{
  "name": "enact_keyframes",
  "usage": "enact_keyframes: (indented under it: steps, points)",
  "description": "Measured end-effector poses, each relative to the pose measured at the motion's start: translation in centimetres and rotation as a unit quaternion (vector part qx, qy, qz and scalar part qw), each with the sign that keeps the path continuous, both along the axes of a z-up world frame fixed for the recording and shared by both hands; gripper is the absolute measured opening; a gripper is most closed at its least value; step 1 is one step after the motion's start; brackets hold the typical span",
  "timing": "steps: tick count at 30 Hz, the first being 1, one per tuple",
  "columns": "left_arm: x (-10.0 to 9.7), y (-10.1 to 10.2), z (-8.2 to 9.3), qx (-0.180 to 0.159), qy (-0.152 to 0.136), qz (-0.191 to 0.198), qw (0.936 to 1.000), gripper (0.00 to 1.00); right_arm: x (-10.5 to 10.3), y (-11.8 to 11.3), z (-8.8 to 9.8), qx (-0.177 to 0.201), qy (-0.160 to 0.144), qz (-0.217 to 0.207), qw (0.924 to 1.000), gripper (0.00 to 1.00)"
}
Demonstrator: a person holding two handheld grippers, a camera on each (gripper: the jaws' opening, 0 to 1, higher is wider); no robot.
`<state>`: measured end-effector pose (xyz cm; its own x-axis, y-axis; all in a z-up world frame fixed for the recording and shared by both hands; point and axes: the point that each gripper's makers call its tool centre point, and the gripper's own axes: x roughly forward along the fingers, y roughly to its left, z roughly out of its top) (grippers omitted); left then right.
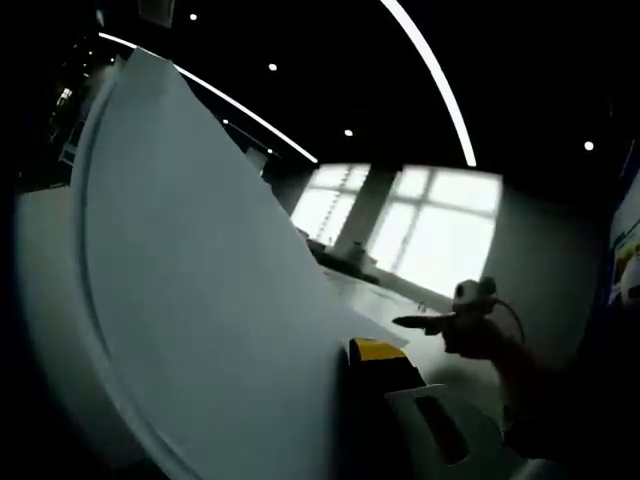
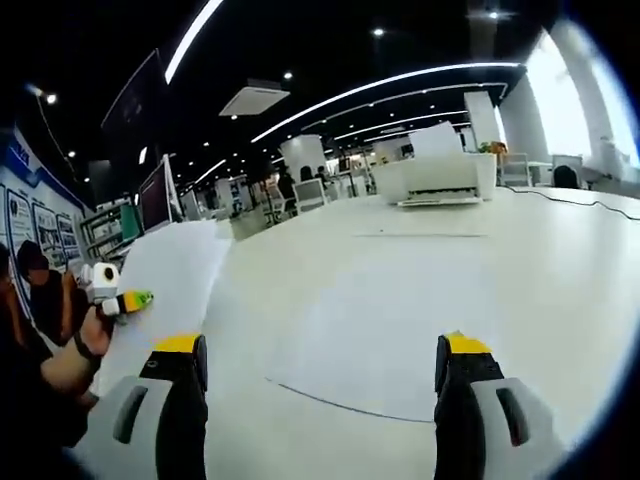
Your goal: Organize the stack of printing papers by aligning and flattening the scattered papers on the table
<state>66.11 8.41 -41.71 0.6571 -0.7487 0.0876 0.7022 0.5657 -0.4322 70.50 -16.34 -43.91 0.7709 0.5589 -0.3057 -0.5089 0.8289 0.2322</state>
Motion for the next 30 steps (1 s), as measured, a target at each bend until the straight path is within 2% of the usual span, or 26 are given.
enact_keyframes:
  steps: [8, 15, 17, 22, 30]
  points:
    - [0.0, 0.0, 0.0, 0.000, 0.000, 0.000, 1.0000, 0.11, 1.2, -0.3, -1.0, -0.009, 0.007, -0.011, 0.9999, 0.90]
    - [-0.1, -0.1, 0.0, 0.000, -0.001, 0.000, 1.0000, 0.11, 1.3, -0.1, -1.6, -0.027, 0.007, -0.017, 0.9995, 0.90]
    - [-0.1, -0.1, 0.0, 0.000, -0.001, 0.000, 1.0000, 0.11, 1.5, 0.2, -1.7, -0.026, 0.009, -0.017, 0.9995, 0.90]
    - [-0.1, -0.1, 0.0, 0.001, -0.001, 0.000, 1.0000, 0.11, 2.0, 1.8, -2.2, -0.053, 0.007, -0.006, 0.9986, 0.90]
    - [-0.1, -0.1, 0.1, 0.000, -0.003, -0.001, 1.0000, 0.11, 3.0, 2.0, -3.6, -0.075, 0.010, -0.014, 0.9970, 0.89]
